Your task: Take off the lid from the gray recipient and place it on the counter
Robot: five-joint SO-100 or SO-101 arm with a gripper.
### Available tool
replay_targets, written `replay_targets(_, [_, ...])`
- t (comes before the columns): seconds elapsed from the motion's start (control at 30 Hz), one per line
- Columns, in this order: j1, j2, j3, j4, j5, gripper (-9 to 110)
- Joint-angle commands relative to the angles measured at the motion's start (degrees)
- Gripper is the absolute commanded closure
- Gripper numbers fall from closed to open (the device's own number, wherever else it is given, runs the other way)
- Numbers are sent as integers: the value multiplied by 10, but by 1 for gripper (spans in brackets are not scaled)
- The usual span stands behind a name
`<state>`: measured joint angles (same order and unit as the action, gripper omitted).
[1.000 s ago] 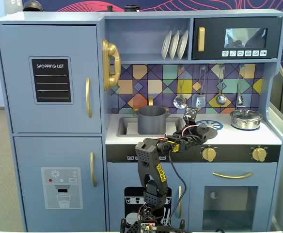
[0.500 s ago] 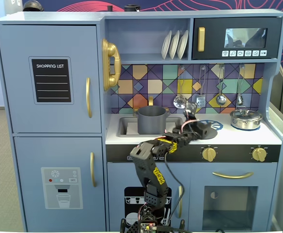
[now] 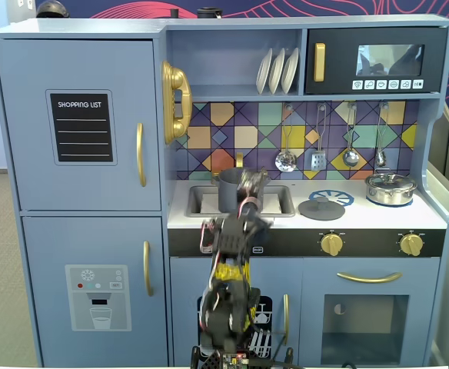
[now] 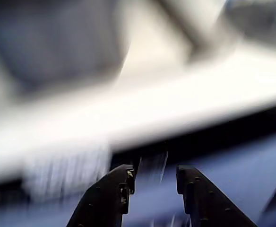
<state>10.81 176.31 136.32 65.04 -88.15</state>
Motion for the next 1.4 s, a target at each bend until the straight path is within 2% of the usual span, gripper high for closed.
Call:
replay_targets(0.0, [-78, 40, 65, 118, 1, 101])
replay_targets(0.1, [-105, 43, 154, 120, 24, 101])
replay_targets(0.23, [-106, 57, 287, 84, 1, 101])
replay_targets(0.37, [-135, 57, 356, 80, 57, 100])
replay_targets(0.47, [-150, 57, 357, 127, 81, 99])
replay_targets(0.6, [-150, 57, 357, 223, 26, 98])
replay_targets(0.67, [-142, 57, 357, 220, 57, 97])
replay_targets(0.77, [-132, 57, 357, 226, 14, 97])
replay_targets(1.37, [-131, 58, 357, 226, 16, 94])
